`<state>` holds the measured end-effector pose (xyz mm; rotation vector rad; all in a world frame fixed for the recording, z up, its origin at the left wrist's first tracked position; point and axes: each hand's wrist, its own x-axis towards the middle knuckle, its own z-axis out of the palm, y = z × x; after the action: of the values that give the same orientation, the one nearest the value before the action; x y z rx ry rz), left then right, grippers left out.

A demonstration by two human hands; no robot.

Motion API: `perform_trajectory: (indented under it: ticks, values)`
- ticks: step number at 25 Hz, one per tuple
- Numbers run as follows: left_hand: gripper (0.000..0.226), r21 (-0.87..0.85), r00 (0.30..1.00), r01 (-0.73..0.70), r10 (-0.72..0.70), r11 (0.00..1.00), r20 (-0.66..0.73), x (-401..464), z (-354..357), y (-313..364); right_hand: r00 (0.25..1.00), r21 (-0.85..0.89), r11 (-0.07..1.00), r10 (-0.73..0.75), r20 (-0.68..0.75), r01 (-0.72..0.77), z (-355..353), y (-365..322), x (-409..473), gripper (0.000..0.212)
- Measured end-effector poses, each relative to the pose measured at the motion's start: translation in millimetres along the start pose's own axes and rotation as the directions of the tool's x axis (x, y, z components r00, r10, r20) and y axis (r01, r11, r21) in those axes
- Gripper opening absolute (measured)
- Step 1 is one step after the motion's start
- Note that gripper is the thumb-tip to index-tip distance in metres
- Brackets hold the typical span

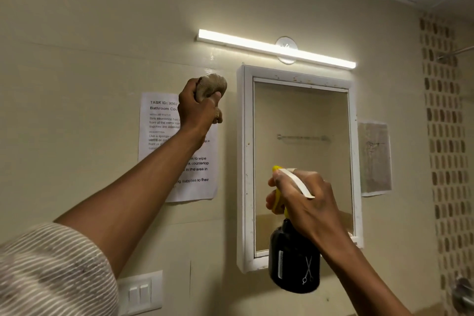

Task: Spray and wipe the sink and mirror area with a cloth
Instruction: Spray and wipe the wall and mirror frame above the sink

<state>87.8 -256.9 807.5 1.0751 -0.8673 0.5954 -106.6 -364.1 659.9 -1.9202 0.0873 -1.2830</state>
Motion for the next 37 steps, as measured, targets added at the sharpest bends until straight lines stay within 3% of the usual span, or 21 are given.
perform_trajectory:
  ticks: [7, 15, 17, 22, 24, 26, 28, 31, 37]
  values:
    - [0.022, 0.066, 0.999, 0.027, -0.03, 0.997, 0.046, -20, 5, -34, 0.994, -0.123, 0.988, 0.095, 0.045, -0.089, 5, 37, -30, 0.04]
    - [0.025, 0.094, 0.993, 0.004, -0.014, 0.996, 0.114, -37, 14, -53, 0.927, -0.087, 0.932, 0.359, 0.11, -0.351, 11, 74, -67, 0.033]
    - [0.026, 0.121, 0.992, -0.03, 0.015, 0.992, 0.124, -35, 18, -53, 0.936, -0.101, 0.94, 0.336, 0.106, -0.326, 11, 77, -71, 0.033]
    - [0.031, 0.199, 0.983, -0.172, 0.181, 0.965, -0.026, 11, 41, -24, 0.948, -0.033, 0.953, 0.302, 0.102, -0.3, 5, 71, -68, 0.038]
    - [0.036, 0.327, 0.948, -0.306, 0.319, 0.894, 0.013, 34, 56, -6, 0.956, 0.017, 0.96, 0.277, 0.095, -0.28, 2, 68, -64, 0.04]
    - [0.036, 0.507, 0.884, -0.459, 0.432, 0.729, 0.18, 46, 71, 1, 0.971, 0.045, 0.973, 0.224, 0.078, -0.228, -2, 63, -59, 0.045]
    - [0.036, 0.606, 0.844, -0.532, 0.43, 0.592, 0.32, 56, 82, -10, 0.976, 0.044, 0.976, 0.212, 0.053, -0.215, -5, 62, -53, 0.047]
    - [0.039, 0.686, 0.854, -0.512, 0.394, 0.518, 0.34, 65, 89, -37, 0.976, 0.027, 0.977, 0.211, 0.057, -0.212, -7, 63, -47, 0.046]
    - [0.033, 0.688, 0.822, -0.549, 0.457, 0.475, 0.34, 17, 77, -67, 0.989, 0.054, 0.988, 0.147, 0.01, -0.147, 8, 60, -9, 0.035]
